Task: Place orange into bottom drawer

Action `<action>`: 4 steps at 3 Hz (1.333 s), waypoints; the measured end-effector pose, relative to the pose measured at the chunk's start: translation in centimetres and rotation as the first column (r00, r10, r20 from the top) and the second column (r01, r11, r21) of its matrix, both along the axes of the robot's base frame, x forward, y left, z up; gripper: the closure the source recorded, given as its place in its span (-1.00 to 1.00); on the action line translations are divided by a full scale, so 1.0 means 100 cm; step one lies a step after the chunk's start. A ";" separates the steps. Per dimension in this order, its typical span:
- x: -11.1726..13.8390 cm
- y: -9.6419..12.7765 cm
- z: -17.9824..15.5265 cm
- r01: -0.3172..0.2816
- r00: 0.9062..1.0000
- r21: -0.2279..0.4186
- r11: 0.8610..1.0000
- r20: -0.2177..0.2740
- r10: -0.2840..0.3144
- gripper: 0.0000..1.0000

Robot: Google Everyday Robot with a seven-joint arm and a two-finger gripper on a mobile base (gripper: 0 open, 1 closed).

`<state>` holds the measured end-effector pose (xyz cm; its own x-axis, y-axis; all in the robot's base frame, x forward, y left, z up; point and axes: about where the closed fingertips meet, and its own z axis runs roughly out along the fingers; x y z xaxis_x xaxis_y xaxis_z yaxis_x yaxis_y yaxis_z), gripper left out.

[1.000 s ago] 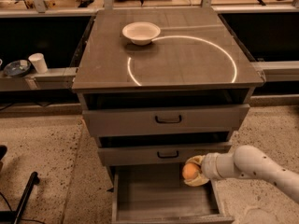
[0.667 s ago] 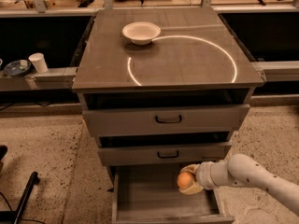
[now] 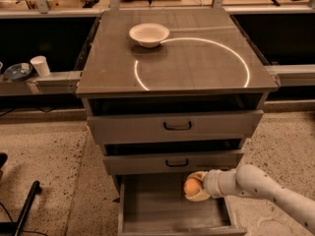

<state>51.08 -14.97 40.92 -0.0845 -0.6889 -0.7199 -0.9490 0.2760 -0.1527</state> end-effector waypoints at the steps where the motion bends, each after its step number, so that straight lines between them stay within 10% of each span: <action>1: 0.007 0.016 -0.072 0.050 0.998 0.050 0.998 -0.032 -0.048 1.00; 3: 0.012 0.034 -0.168 0.084 0.996 0.015 0.996 -0.042 -0.083 1.00; 4: 0.017 0.042 -0.200 0.076 0.997 0.028 0.997 -0.031 -0.075 0.70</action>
Offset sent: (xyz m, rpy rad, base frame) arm 0.0079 0.0323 -0.1918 0.0279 0.0457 -0.1294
